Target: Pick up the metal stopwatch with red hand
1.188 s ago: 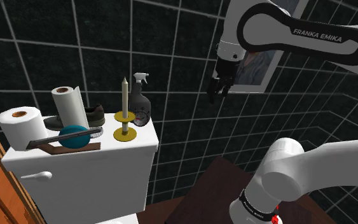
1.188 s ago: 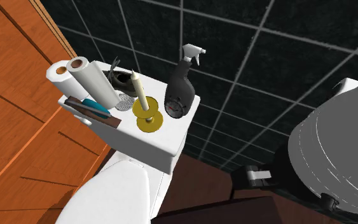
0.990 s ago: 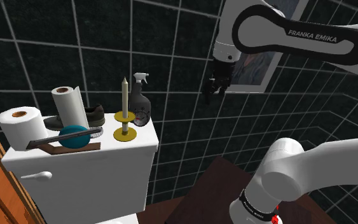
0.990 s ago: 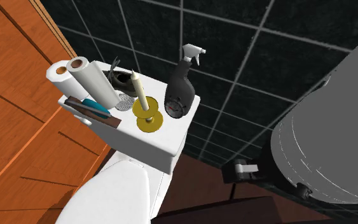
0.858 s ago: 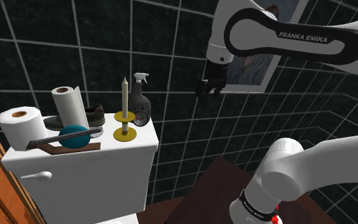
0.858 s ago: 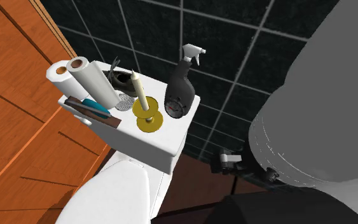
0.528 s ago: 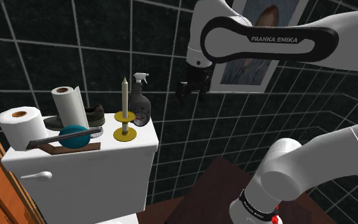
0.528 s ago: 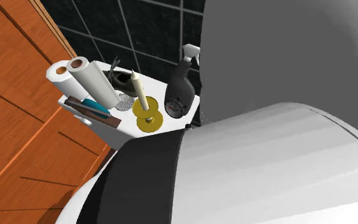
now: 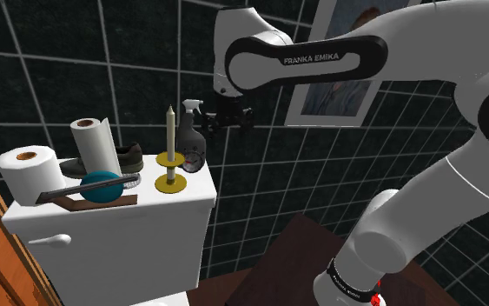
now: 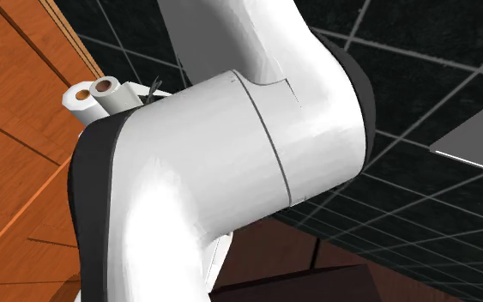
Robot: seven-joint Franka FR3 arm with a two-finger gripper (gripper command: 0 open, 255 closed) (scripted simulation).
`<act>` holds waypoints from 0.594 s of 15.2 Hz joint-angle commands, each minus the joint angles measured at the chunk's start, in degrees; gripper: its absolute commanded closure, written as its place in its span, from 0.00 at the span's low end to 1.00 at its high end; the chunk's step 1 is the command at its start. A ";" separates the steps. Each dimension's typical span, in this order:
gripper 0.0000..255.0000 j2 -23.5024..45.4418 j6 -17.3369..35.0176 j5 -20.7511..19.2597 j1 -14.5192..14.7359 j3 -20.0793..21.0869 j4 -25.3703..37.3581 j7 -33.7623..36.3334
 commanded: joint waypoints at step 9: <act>0.00 23.77 1.46 -10.78 -0.47 4.77 20.37 22.40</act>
